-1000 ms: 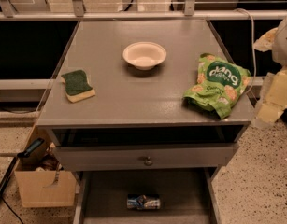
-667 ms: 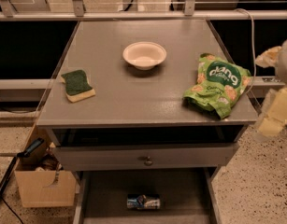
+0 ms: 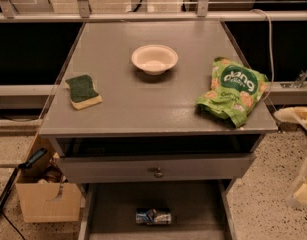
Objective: Pick redbull can from middle drawer and place on counter
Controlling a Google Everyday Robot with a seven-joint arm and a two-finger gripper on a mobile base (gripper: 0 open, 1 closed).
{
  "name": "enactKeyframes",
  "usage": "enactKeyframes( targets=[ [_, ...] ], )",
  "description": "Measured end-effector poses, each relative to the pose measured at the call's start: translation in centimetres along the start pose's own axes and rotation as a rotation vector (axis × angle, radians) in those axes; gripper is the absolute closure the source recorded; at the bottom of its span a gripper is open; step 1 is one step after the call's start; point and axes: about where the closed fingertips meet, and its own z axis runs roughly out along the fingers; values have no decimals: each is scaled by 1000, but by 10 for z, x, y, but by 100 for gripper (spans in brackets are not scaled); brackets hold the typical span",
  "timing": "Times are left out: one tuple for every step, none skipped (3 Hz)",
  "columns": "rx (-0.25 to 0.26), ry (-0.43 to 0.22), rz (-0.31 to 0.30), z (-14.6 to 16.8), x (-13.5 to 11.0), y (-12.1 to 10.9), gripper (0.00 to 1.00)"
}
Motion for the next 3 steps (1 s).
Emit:
enactKeyframes(
  targets=[
    [-90,-127,-70,20,4,31,0],
    [-89,-136,-100,20,1,33,0],
    [-33,-147,-55,32,0,33,0]
  ],
)
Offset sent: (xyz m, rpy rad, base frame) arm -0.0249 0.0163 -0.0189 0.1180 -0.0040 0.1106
